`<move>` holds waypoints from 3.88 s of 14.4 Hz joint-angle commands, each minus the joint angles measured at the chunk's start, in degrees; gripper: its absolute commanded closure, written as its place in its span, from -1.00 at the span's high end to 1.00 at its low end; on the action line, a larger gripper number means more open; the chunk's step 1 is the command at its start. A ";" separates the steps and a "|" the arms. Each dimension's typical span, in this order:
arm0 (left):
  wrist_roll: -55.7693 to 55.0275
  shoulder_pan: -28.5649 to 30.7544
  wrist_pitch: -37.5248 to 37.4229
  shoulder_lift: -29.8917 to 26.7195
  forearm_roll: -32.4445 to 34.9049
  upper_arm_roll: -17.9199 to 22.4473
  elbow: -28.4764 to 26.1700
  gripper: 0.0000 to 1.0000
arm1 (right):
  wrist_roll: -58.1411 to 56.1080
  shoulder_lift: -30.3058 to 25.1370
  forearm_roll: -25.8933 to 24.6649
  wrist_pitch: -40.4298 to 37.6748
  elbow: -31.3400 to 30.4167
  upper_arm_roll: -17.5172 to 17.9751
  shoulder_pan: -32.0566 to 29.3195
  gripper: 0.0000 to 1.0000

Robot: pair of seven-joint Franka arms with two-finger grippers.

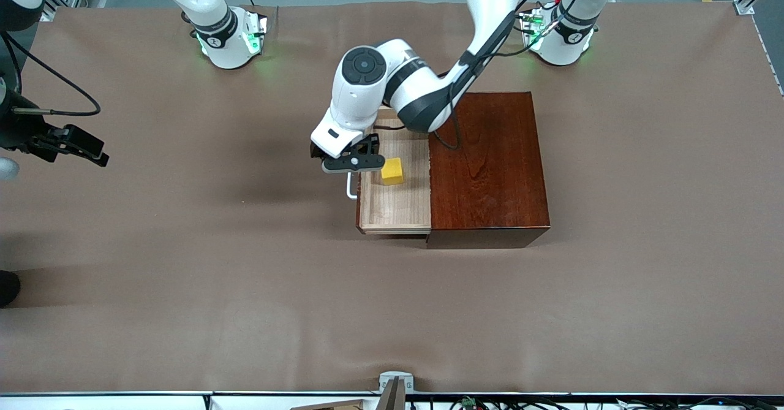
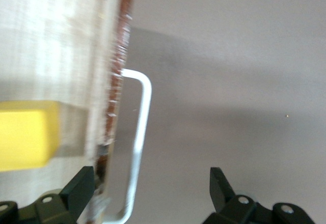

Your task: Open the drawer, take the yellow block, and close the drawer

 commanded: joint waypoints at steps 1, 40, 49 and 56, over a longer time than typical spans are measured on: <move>-0.24 1.84 -11.62 -8.94 -1.02 2.27 -1.61 1.00 | 0.66 0.10 0.46 0.32 0.22 0.41 -0.38 1.00; 54.00 43.77 -35.22 -37.88 1.70 6.31 -17.08 1.00 | -21.28 17.59 1.34 21.05 2.51 1.29 37.50 1.00; 54.00 44.03 -34.60 -37.35 1.88 6.31 -16.99 1.00 | -47.23 23.39 1.78 30.20 2.51 1.29 40.66 1.00; 53.91 43.95 -34.43 -37.09 1.88 6.31 -17.08 1.00 | -46.80 25.77 4.84 29.51 1.81 1.29 44.71 1.00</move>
